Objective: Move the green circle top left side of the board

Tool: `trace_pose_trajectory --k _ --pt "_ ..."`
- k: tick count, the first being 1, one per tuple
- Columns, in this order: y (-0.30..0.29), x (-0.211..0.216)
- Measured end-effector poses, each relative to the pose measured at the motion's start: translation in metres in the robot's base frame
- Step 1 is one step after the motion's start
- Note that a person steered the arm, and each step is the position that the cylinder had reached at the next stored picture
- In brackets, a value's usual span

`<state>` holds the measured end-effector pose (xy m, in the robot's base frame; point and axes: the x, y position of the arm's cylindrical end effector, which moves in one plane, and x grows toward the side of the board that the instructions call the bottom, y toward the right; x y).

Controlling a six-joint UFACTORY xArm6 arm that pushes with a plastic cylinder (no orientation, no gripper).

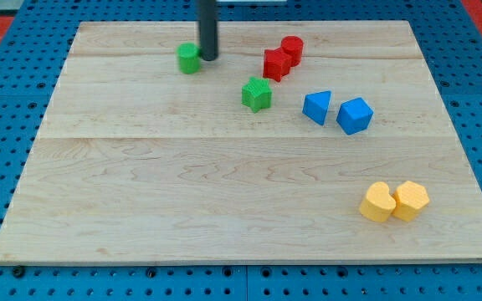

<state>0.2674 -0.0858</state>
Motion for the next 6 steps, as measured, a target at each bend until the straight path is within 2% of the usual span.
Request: trace_pose_trajectory --k 2,3,4,5,6 --pt "-0.037 0.054" --pt "-0.050 -0.006" --pt "-0.080 -0.015" --pt "-0.085 0.009" --pt "-0.086 0.015"
